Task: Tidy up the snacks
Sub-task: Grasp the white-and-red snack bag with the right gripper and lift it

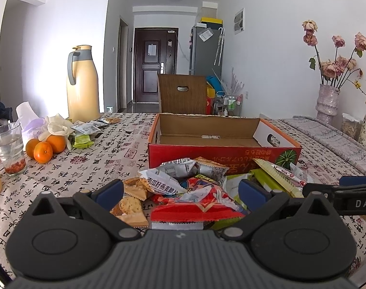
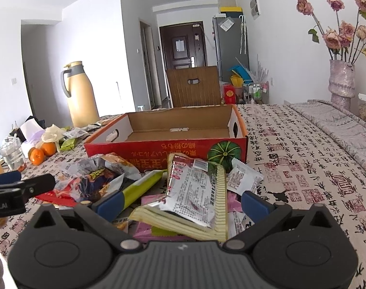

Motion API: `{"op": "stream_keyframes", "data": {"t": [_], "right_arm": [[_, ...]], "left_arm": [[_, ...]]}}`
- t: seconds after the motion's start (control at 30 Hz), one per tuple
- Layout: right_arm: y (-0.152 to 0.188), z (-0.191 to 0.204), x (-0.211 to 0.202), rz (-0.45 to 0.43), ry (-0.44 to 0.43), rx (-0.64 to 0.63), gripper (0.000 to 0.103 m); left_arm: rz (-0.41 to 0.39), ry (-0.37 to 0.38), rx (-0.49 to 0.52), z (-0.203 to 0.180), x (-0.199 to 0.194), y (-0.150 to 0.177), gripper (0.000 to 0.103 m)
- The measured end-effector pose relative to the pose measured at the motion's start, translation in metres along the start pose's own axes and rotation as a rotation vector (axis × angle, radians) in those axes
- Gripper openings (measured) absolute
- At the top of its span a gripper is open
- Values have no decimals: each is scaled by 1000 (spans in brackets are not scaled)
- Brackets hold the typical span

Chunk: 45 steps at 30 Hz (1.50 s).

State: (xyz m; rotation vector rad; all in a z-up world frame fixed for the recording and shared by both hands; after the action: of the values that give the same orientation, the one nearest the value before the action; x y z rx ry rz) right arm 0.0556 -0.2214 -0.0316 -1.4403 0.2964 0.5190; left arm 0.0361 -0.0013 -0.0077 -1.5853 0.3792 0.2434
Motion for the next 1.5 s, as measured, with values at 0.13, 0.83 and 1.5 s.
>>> {"op": "stream_keyframes", "data": {"t": [0.13, 0.83, 1.5], "right_arm": [[-8, -2, 14, 24, 3, -11, 102], [-9, -13, 65, 177, -66, 3, 49], [-10, -30, 18, 12, -83, 57, 40]], "left_arm": [[8, -2, -7, 2, 5, -2, 103], [53, -14, -22, 7, 18, 1, 103], [293, -49, -84, -10, 71, -30, 103]]}}
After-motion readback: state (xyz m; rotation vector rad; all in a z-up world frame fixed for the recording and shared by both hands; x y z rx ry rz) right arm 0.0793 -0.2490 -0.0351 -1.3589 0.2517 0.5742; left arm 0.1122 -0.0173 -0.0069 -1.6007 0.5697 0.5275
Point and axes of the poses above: each gripper's, at about its wrist camera, not at the fingertips, and x roughly the way its jaws point, z to its left, y to its underside, the point moved 2 cm from there along x, roughly the way its jaws point, and after that the axes turned 3 degrees about y, right-handed, at the moved point
